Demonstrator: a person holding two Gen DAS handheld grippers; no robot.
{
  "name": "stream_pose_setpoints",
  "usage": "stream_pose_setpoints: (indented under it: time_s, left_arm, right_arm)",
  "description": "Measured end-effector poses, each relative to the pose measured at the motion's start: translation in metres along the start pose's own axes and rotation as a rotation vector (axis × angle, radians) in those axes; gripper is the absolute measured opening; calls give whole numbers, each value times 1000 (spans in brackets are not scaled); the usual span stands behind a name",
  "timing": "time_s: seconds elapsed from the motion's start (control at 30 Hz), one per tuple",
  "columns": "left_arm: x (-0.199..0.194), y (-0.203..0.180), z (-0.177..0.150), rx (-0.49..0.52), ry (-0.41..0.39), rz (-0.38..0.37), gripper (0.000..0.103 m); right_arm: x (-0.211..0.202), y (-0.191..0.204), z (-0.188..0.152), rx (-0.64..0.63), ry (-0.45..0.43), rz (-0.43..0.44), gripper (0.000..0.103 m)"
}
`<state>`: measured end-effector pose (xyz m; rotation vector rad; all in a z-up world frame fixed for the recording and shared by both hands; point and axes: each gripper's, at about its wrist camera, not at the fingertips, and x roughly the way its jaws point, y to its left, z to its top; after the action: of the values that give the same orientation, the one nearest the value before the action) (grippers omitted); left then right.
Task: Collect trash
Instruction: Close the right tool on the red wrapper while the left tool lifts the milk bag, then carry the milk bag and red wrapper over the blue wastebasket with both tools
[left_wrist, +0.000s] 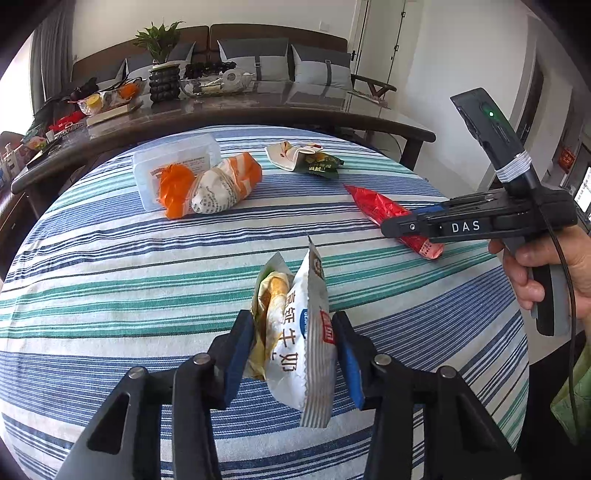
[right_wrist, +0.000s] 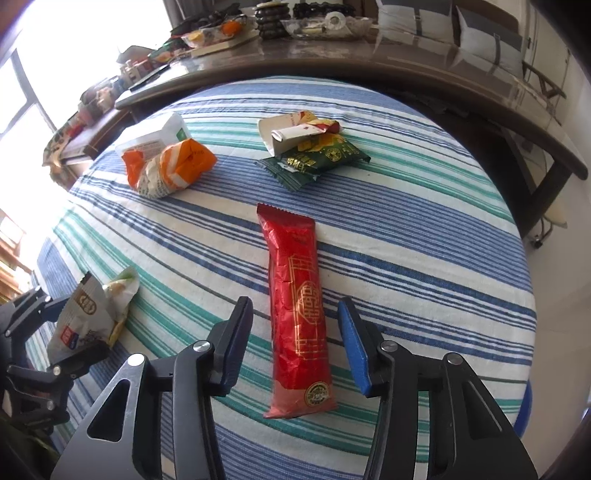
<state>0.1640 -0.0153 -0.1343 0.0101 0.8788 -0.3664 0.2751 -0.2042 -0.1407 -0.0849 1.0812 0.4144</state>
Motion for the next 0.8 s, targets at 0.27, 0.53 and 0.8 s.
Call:
stream_pose_setpoints:
  time_s: [0.27,0.53,0.8]
  left_arm:
    - [-9,13,0,-90,-31,-57,26]
    - [-24,5,-4,-101,-51,-77,23]
    - [-31,-27,1,-72,-53,-103,23]
  right_arm:
    - [-28,-2,-6,44,-75,43,24]
    - [-46,0,-36,73,-80,107,24]
    - [-60,-7,-60,61,-79,66,24]
